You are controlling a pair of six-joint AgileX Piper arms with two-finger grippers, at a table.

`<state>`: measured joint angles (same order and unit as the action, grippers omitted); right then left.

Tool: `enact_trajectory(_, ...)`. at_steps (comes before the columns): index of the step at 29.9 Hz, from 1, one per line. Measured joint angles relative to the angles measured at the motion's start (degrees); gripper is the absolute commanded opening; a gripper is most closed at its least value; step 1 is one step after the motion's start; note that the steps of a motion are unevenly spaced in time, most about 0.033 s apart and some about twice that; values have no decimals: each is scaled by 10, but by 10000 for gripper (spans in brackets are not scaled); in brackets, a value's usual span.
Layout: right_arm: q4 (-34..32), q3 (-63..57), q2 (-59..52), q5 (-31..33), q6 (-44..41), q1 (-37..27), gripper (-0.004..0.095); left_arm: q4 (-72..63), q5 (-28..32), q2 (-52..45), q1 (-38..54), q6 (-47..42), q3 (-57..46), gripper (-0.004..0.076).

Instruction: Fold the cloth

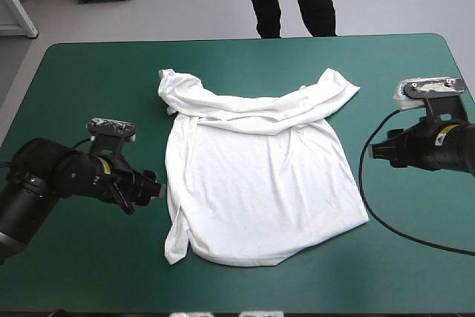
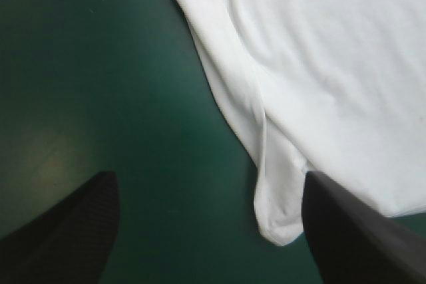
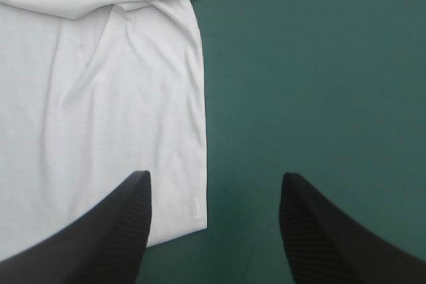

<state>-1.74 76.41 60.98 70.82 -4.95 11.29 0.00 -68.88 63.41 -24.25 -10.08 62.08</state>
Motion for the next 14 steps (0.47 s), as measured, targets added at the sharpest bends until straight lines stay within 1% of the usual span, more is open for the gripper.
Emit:
enact_trajectory(7,-2,0,0,-3,-5,0,531,17,59,44,-89,-67,-77,545)
enact_trajectory(10,-2,0,0,-3,-5,0,532,38,65,71,-115,-96,-92,545)
enact_trajectory(14,-3,-1,0,-3,-5,0,532,41,70,106,-125,-106,-102,545)
